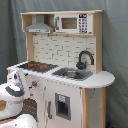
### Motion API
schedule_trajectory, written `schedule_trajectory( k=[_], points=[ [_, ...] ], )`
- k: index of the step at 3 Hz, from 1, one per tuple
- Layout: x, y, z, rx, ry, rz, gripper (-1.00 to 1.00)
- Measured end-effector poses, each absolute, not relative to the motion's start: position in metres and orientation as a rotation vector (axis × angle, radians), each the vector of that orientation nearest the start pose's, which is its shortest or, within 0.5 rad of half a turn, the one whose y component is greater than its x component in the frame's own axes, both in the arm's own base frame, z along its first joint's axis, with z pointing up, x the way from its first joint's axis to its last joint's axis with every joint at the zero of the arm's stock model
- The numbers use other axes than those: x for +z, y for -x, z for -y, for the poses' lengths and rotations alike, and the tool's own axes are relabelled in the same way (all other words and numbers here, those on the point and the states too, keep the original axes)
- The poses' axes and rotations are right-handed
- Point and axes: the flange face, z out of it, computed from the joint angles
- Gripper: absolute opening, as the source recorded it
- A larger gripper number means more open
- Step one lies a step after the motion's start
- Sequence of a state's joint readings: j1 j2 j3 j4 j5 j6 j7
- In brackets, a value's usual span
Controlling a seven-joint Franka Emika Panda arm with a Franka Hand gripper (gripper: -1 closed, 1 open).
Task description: Play with the kitchen
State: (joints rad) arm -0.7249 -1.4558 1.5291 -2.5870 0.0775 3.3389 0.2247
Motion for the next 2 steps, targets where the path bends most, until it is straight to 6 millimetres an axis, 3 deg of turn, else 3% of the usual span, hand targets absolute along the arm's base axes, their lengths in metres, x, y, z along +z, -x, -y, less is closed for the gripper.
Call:
schedule_trajectory(
  k=[2],
  points=[
    [0.353, -0.287, -0.357, 1.415, -1.579, -0.987, 1.00]
  ],
)
